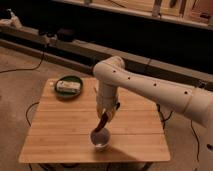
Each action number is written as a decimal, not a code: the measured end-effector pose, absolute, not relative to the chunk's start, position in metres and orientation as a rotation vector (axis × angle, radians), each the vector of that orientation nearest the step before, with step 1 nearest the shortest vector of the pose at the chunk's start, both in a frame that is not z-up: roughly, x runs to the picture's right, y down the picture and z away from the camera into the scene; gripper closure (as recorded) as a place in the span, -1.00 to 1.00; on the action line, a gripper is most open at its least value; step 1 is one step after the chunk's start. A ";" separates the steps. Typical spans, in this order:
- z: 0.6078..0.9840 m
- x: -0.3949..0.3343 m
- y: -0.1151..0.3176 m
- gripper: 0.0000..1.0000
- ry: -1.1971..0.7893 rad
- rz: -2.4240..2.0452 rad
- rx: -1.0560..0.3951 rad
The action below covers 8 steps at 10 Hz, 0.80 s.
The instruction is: Place the pepper in the ceramic cup
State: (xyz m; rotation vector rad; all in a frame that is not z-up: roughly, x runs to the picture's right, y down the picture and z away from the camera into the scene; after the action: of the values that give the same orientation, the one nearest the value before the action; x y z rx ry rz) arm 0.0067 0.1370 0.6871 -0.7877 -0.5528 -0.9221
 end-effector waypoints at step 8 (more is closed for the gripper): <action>0.680 0.011 0.143 0.12 -0.555 -1.042 -0.793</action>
State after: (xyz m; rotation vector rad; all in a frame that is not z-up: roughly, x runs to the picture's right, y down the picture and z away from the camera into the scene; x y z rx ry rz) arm 0.0113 0.1429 0.6798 -0.7935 -0.5554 -1.0419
